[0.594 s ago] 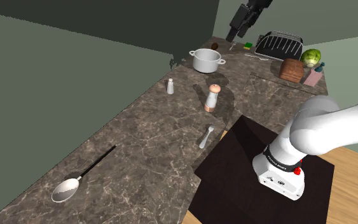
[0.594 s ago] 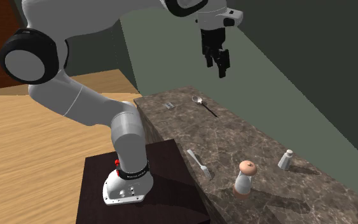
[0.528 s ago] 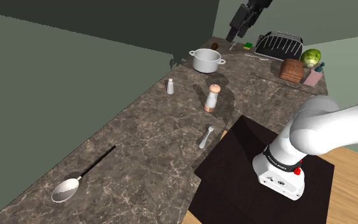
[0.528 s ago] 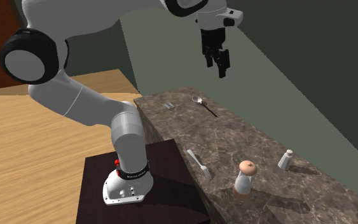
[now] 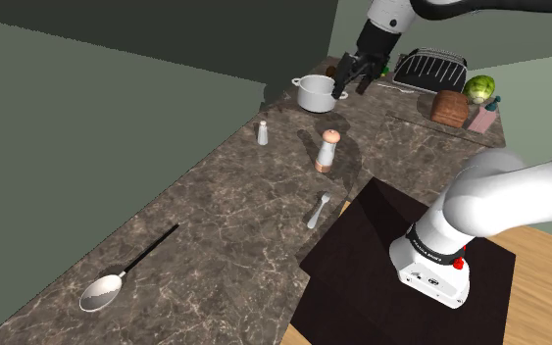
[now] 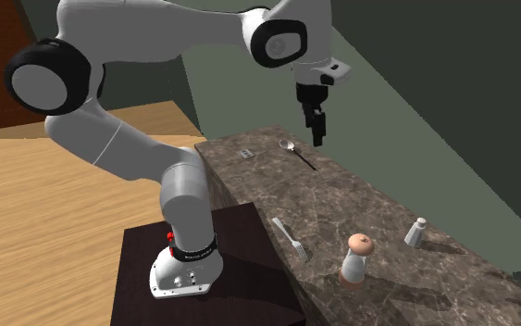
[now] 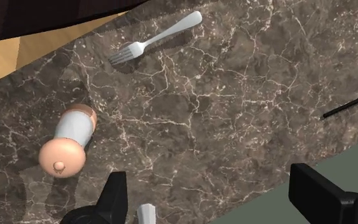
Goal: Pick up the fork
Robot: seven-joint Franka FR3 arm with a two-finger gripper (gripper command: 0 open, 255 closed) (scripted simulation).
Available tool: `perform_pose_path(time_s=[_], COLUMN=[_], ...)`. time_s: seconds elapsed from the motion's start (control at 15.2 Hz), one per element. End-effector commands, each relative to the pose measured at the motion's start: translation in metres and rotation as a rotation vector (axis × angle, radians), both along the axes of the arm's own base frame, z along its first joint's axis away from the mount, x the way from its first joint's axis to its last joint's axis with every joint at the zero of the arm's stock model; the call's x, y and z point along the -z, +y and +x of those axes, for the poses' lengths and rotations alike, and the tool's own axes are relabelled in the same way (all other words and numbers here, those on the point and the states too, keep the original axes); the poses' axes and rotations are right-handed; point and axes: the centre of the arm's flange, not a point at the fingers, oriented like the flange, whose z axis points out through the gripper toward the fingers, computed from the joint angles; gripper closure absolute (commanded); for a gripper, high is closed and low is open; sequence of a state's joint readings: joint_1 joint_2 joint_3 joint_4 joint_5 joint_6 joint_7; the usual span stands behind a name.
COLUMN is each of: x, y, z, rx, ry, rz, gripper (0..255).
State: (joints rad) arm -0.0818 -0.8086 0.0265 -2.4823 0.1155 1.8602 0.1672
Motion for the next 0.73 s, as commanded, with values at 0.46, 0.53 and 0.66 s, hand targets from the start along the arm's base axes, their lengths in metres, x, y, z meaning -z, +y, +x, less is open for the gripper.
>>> perform_pose_path(time_s=[0.46,0.53,0.66], x=[0.119,0.132,0.158], y=[0.004,0.005,0.006], z=[0.007,0.008,0.009], rx=[0.335,0.372,0.446], ry=[0.100,0.111,0.134], rz=[0.047,0.052,0.062], gripper=[0,0,0])
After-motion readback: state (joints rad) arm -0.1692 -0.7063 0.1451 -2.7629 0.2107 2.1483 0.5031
